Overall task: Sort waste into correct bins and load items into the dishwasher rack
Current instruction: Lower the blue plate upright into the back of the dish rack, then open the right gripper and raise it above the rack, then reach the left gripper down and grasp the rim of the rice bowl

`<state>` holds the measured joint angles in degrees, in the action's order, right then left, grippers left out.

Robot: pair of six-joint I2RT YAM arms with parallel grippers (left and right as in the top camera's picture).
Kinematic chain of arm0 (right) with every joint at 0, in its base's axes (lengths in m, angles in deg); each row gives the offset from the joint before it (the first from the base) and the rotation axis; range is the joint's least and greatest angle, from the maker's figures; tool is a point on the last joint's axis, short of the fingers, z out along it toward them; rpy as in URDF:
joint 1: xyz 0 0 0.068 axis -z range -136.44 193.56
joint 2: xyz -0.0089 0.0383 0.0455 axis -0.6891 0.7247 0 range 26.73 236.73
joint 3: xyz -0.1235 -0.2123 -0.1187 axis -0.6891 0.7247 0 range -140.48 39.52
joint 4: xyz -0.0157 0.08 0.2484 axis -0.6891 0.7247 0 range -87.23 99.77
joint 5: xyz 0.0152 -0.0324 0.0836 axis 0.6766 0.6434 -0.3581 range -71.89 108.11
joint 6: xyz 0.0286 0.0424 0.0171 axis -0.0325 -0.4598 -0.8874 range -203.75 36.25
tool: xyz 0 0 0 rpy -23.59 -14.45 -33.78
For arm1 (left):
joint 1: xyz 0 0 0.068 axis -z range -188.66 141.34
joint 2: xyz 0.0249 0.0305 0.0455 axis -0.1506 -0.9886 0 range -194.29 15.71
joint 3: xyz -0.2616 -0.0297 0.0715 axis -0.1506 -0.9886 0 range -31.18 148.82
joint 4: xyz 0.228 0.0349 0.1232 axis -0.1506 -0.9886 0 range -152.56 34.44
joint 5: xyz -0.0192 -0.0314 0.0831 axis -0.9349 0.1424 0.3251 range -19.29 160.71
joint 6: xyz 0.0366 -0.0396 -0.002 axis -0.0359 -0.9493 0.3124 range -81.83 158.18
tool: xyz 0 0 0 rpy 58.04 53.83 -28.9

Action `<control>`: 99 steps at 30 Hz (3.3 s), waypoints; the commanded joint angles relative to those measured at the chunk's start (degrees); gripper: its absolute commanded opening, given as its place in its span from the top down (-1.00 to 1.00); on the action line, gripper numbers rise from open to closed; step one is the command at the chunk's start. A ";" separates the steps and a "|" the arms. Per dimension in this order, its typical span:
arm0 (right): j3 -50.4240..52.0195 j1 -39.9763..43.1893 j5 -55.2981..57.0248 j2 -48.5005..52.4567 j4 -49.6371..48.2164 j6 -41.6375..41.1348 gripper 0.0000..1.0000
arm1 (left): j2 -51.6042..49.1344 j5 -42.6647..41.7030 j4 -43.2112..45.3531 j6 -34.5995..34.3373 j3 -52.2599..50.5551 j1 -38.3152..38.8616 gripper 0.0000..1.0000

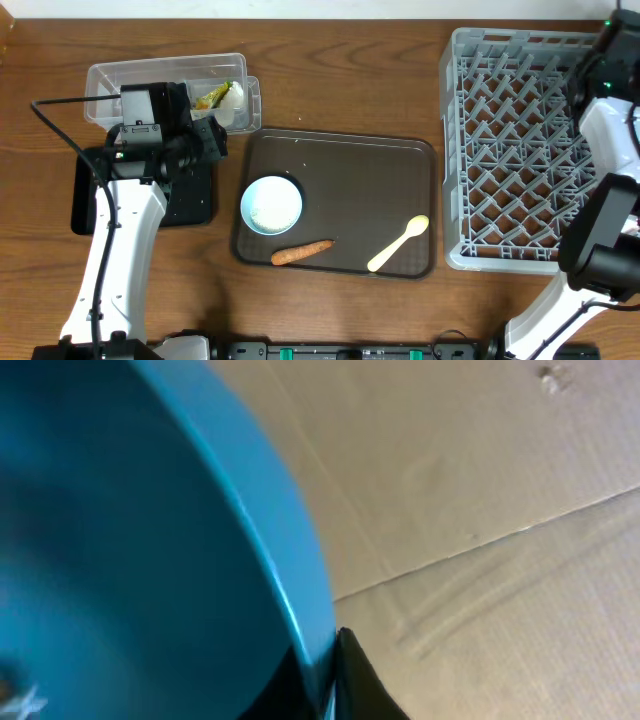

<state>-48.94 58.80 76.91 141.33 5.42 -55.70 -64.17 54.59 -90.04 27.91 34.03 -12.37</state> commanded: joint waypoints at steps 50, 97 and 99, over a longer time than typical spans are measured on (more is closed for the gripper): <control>0.11 -9.55 -49.99 -14.32 28.33 -14.80 -0.55 | -0.50 0.57 -0.85 0.15 -0.87 -0.24 -0.02; 0.13 -35.56 -71.84 -14.16 40.65 -20.35 -0.82 | -7.65 6.12 -7.04 0.57 -0.92 17.38 -0.02; 0.13 -35.56 -71.87 -14.16 40.65 -20.35 -0.82 | -9.60 6.12 -7.02 0.57 -0.92 19.43 -0.02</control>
<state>-48.90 23.31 4.08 127.61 46.21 -74.60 -71.62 60.21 -96.95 27.94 33.99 4.99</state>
